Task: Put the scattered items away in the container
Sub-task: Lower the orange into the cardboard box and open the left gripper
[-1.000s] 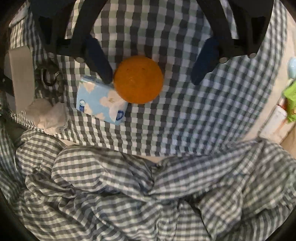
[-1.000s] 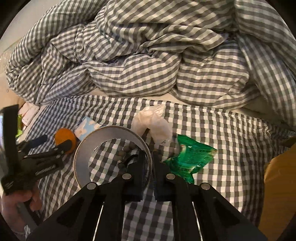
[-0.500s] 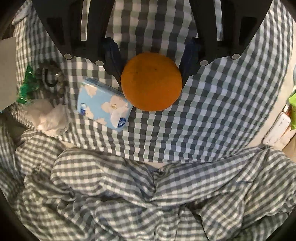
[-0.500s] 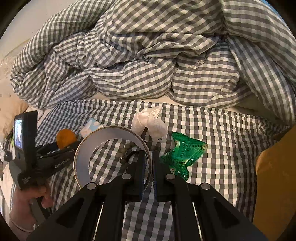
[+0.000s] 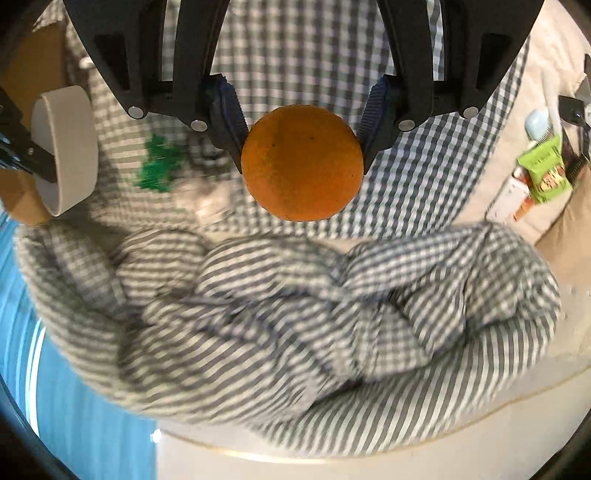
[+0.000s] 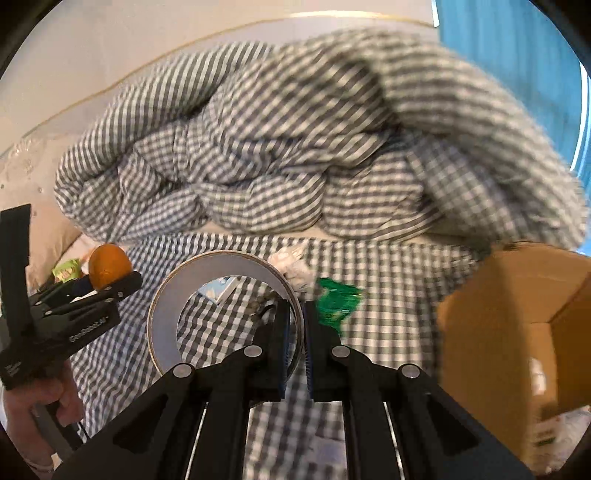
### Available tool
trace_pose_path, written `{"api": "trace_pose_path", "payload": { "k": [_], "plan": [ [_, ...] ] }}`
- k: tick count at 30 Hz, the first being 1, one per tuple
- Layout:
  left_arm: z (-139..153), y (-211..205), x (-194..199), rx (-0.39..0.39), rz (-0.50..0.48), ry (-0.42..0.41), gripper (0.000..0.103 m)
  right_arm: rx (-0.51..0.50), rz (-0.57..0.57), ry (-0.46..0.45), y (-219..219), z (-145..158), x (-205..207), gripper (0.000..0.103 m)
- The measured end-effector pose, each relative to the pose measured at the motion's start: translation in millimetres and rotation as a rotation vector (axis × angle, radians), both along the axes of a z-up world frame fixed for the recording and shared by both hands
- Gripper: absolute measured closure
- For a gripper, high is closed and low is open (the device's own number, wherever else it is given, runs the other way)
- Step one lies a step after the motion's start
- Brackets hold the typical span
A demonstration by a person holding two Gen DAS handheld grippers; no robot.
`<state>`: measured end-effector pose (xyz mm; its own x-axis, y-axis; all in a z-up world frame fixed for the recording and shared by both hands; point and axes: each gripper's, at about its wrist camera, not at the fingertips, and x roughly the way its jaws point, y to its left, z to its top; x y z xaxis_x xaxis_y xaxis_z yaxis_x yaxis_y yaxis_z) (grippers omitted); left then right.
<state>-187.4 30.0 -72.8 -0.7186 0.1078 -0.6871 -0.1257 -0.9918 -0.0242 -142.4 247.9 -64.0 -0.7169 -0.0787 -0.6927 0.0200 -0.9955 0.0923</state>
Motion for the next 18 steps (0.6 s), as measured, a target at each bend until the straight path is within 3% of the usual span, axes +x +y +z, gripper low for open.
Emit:
{"api": "trace_pose_path", "payload": {
  "k": [7,18],
  "plan": [
    [40,54,53,0.020,-0.068,0.044,0.047,-0.002,-0.131,0.054,78,45,60,0.096],
    [82,162,111,0.044,-0.222,0.077,0.047,0.056,-0.328,0.083,202,79,130,0.096]
  ]
}}
